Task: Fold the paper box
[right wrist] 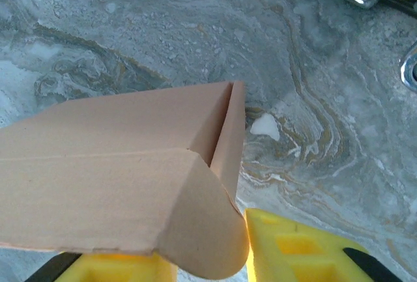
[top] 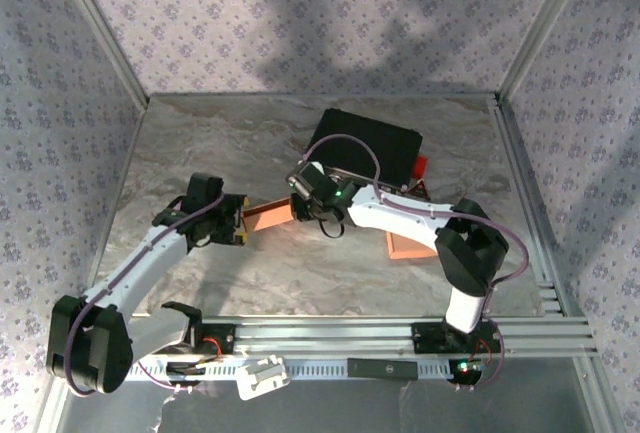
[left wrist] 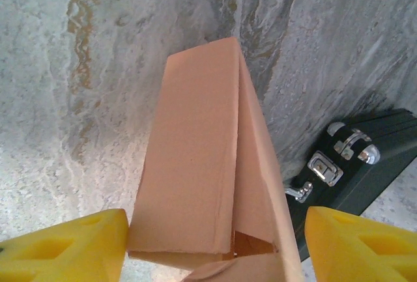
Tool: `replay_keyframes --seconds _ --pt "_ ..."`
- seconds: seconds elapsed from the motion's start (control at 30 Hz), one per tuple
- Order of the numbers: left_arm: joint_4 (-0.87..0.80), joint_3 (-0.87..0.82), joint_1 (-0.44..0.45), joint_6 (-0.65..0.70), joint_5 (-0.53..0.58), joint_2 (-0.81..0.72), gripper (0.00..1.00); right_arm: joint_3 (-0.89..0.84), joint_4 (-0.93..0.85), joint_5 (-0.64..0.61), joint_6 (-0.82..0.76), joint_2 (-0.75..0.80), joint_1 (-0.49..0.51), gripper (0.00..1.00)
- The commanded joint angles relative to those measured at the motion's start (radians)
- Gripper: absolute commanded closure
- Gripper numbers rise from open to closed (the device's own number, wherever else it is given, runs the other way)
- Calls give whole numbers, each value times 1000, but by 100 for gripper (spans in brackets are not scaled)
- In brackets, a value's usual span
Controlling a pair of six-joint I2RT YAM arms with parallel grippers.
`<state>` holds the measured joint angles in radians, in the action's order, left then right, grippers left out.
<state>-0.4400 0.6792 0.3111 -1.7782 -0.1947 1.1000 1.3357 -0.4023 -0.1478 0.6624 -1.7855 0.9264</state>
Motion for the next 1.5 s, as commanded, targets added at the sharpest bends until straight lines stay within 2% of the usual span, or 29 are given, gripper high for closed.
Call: replay_keyframes --seconds 0.0,0.13,0.23,0.4,0.53,0.67,0.77,0.93,1.07,1.13,1.3,1.47 --pt "20 54 -25 74 -54 35 36 67 -80 39 -4 -41 -14 71" --pt "19 63 -35 101 -77 80 49 67 -64 42 -13 -48 -11 72" --pt "32 53 -42 93 -78 93 57 24 -25 22 -25 -17 4 69" --pt "40 58 -67 86 -90 110 61 -25 13 17 -26 47 6 62" --pt "31 72 -78 92 -96 118 65 -117 84 13 21 155 -1 49" --pt "26 74 -79 101 -100 124 67 -317 264 92 193 293 -58 29" --pt "30 67 -79 98 -101 127 69 -445 452 164 445 330 -103 20" --pt "28 73 -79 102 -100 130 70 -533 746 241 868 225 -142 14" --pt "25 74 -79 104 -103 129 71 -499 963 274 1052 94 -156 6" --pt "24 72 -79 105 -100 127 71 -484 1038 263 1106 55 -145 6" --pt "30 71 -80 108 -103 135 72 -569 1164 90 1158 65 -102 6" --pt "29 70 -82 111 -107 136 72 -592 1143 52 1102 123 -101 6"
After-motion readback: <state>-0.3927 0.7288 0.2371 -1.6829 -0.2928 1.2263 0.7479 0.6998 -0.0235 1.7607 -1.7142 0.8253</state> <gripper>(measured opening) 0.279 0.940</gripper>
